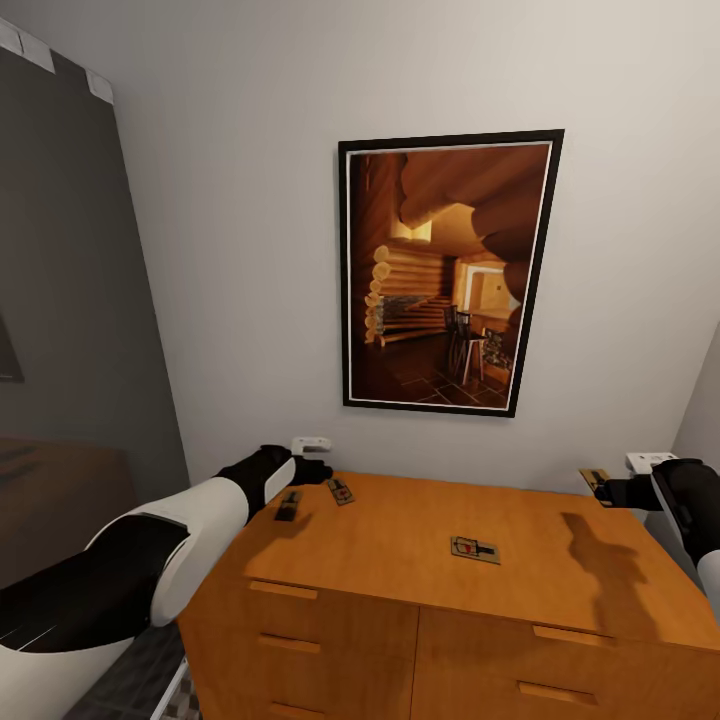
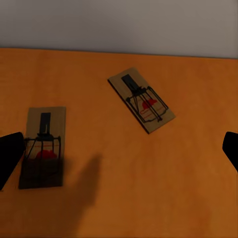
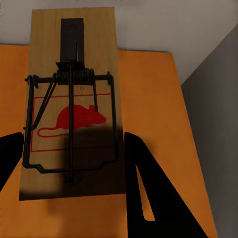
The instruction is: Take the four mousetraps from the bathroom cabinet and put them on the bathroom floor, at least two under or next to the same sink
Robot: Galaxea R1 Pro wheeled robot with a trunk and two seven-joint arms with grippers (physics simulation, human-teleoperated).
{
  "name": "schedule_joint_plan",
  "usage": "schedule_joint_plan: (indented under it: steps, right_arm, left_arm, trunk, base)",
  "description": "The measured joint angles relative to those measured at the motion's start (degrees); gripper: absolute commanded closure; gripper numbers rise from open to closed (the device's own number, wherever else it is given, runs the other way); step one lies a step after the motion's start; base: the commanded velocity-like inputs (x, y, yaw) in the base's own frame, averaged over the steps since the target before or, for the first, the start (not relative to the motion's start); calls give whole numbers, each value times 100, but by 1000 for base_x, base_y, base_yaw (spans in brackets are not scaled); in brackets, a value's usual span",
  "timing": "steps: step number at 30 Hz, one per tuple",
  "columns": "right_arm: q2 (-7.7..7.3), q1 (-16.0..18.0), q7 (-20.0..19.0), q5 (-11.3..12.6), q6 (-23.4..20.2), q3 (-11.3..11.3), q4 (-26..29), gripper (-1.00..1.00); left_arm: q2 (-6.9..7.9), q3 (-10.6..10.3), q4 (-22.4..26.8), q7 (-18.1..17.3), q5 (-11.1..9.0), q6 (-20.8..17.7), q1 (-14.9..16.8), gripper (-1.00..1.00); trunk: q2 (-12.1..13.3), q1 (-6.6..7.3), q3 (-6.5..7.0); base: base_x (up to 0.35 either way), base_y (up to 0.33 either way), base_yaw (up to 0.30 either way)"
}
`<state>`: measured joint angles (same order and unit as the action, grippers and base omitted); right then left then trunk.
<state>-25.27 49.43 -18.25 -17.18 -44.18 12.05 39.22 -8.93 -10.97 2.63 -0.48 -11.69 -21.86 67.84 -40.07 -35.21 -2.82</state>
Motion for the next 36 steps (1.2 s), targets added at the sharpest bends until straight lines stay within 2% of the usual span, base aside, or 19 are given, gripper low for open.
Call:
schedule_joint_plan:
  steps: [21, 36]
  right_arm:
    - [11, 0, 3, -8, 0, 0, 0, 100]
    - [8, -1, 3, -10, 5, 0, -43, 100]
  left_arm:
    - [330, 20, 19, -14, -46, -3, 1, -100]
    - [360, 22, 11, 25, -51, 0, 5, -100]
  trunk:
    - [0, 0, 0]
    - [0, 0, 0]
  base:
    - [0, 0, 0]
    - [0, 0, 0]
